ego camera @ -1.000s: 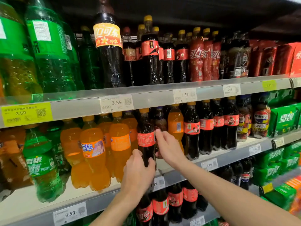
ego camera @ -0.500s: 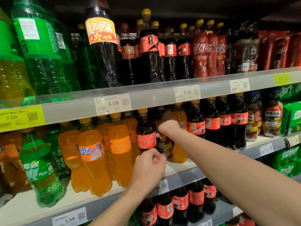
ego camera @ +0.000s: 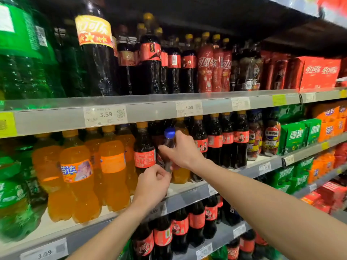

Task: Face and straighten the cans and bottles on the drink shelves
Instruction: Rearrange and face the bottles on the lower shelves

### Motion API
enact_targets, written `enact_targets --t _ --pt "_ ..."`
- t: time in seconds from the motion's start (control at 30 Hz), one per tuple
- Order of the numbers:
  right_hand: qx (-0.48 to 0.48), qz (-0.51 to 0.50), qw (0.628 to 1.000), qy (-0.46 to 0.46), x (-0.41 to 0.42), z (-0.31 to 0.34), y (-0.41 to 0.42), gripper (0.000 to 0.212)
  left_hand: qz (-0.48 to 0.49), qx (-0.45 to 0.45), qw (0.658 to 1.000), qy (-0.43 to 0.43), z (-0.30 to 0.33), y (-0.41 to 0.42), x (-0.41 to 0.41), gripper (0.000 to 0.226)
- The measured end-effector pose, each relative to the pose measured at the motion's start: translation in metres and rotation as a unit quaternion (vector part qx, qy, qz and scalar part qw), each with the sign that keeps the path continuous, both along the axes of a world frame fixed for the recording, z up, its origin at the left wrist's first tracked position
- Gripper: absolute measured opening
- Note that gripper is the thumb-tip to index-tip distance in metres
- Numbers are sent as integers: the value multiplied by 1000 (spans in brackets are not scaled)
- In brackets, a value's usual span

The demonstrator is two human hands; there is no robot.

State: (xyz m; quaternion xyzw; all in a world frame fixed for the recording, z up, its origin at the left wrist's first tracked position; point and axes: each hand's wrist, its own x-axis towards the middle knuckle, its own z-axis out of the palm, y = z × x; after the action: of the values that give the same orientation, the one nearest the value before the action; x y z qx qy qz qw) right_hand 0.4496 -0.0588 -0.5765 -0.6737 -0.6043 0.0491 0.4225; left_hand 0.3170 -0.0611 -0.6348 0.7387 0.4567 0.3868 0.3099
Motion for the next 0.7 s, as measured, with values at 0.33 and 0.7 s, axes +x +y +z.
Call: enact_targets --t 0.33,0.7 --pt "109 27 991 79 24 9 -53 34 -11 62 997 -33 9 -20 28 25" --pt "131 -82 982 110 118 10 -131 32 -87 107 989 53 25 -65 130 91"
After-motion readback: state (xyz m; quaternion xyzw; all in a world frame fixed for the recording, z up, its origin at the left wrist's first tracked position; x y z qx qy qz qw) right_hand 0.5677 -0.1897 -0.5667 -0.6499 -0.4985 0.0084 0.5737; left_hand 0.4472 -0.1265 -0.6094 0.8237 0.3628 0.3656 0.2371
